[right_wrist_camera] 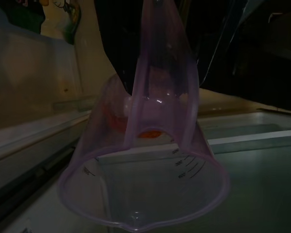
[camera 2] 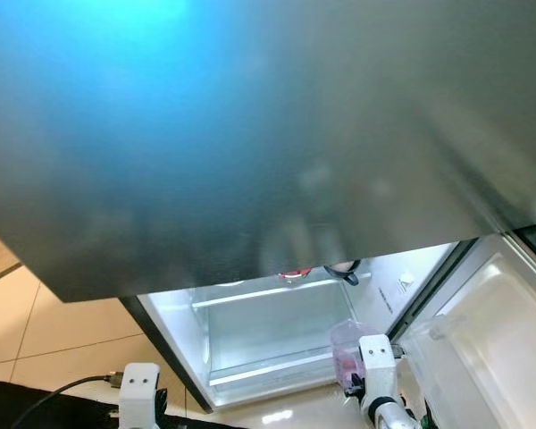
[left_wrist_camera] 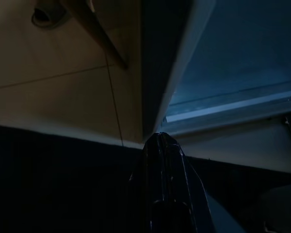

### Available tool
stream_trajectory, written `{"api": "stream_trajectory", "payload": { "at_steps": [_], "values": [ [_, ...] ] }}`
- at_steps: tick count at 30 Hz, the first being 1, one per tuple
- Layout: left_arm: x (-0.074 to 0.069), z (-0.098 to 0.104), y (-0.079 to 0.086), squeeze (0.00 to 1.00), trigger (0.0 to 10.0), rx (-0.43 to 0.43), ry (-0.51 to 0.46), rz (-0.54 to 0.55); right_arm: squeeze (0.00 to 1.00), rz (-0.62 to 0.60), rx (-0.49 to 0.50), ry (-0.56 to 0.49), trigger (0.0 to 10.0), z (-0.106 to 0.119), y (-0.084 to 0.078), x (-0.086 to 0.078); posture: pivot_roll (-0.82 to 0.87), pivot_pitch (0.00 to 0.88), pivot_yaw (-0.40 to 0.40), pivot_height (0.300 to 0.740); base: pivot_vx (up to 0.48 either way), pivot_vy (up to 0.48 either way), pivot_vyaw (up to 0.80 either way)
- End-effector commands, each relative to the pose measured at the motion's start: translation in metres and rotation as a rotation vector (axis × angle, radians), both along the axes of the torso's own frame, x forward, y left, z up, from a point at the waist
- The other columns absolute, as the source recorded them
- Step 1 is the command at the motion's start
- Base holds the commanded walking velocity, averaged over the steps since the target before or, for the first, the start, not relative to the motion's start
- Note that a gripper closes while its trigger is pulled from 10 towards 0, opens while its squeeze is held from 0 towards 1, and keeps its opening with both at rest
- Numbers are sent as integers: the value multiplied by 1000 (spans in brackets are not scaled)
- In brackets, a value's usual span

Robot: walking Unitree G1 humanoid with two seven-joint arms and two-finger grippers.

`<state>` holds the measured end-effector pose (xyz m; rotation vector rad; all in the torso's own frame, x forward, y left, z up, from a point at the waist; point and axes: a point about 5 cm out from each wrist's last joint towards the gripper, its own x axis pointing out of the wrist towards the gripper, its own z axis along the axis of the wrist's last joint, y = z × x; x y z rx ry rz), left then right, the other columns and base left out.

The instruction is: Restocking fridge

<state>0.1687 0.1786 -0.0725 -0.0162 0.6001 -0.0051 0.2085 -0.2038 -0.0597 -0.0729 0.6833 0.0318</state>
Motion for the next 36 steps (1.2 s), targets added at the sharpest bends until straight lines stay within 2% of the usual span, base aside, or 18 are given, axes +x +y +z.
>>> {"api": "stream_trajectory", "payload": {
  "at_steps": [1, 5, 9, 21, 31, 34, 36],
  "values": [
    [-6, -2, 2, 0, 10000, 20, 11, -29, 0, -12, -4, 4, 10000, -1, -3, -3, -96, 110, -24, 740, 0, -480, 0],
    [-6, -2, 1, 0, 10000, 25, 8, -45, 0, -12, -4, 5, 10000, -1, -3, -3, -97, 111, -23, 740, 0, -480, 0],
    [-8, -4, 1, 0, 10000, 6, 23, 12, 0, -11, -5, 6, 10000, -2, -3, -4, -99, 112, -25, 740, 0, 0, 0],
    [-8, -2, 0, 0, 10000, 0, 8, -19, 0, -5, -9, 6, 10000, -1, -4, -3, -103, 106, -30, 740, 0, 0, 0],
    [-10, -1, -4, 0, 10000, 21, -8, -88, 0, 6, -5, 8, 10000, -2, -1, -5, -108, 96, -31, 740, 0, 0, 0],
    [-9, 0, -7, 0, 10000, 29, -19, -145, 0, 21, 0, 8, 10000, -3, 1, -6, -107, 95, -32, 740, 0, 0, 0],
    [-10, 1, -12, 0, 10000, 17, -30, -232, 0, 43, 6, 6, 10000, -4, 4, -7, -111, 96, -32, 740, 0, 0, 0]
  ]
}}
